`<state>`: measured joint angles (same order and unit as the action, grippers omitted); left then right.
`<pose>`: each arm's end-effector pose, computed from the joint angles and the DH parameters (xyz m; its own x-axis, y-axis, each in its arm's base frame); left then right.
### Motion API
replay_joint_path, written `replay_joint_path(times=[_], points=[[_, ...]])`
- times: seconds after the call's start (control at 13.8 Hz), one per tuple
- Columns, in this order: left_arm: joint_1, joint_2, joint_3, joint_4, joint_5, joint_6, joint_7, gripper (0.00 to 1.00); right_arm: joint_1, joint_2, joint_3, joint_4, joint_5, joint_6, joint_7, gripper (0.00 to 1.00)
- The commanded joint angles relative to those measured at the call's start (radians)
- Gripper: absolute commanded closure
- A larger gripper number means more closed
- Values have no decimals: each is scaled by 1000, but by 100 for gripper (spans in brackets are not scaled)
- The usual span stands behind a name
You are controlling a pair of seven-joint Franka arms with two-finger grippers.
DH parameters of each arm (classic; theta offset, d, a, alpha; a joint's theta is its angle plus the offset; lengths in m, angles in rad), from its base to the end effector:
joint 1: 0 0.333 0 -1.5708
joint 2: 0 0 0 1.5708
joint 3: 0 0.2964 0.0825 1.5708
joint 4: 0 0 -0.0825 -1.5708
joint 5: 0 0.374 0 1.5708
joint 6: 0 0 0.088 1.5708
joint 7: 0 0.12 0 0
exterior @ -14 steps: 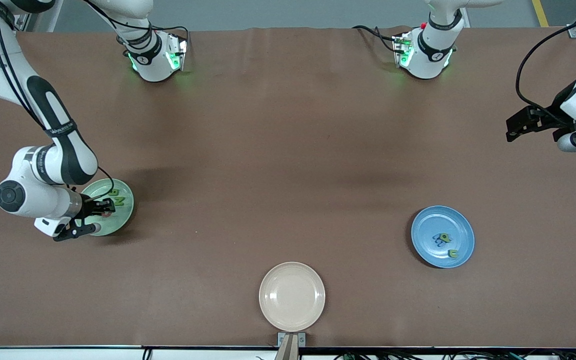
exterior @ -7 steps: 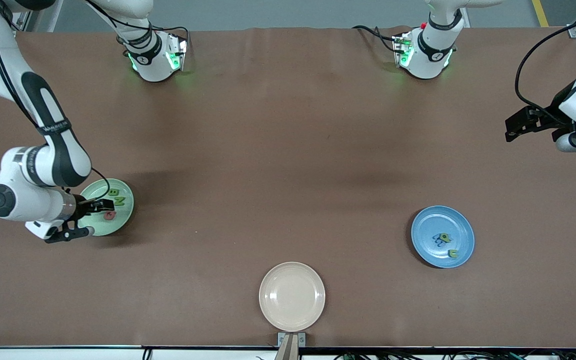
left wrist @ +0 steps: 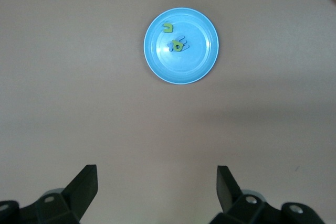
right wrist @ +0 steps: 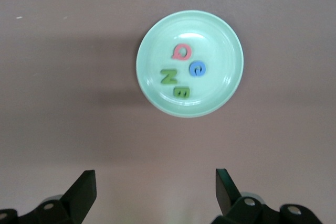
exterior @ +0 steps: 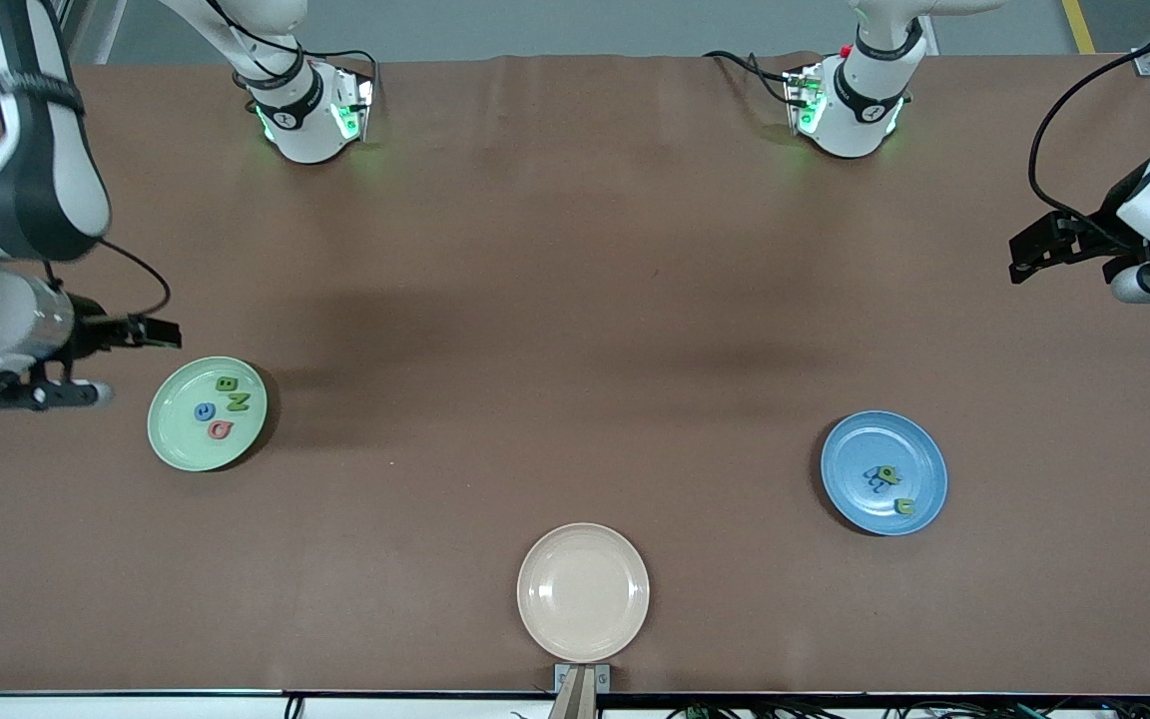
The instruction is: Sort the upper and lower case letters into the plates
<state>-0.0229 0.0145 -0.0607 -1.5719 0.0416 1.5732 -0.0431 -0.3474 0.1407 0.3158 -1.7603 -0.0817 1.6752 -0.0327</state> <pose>0.5470 -0.0406 0.5838 0.9991 -0.0406 -0.0114 -0.0411 -0.9983 -0.0412 0.5613 -0.0330 0.4387 0.9758 0.0170 -0.2179 0.0233 -0.9994 0.0268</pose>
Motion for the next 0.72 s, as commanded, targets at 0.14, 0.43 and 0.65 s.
replay_joint_path(times=[0.14, 0.43, 0.65], points=[[6, -4, -1, 1, -16, 21, 22, 0, -5, -190, 0, -18, 57, -67, 19, 0], [0, -2, -1, 1, -14, 25, 22, 0, 57, -188, 2, 34, 146, -97, 155, 0], [0, 7, -2, -2, -14, 45, 22, 0, 73, -185, -11, 45, 139, -100, 163, 0]])
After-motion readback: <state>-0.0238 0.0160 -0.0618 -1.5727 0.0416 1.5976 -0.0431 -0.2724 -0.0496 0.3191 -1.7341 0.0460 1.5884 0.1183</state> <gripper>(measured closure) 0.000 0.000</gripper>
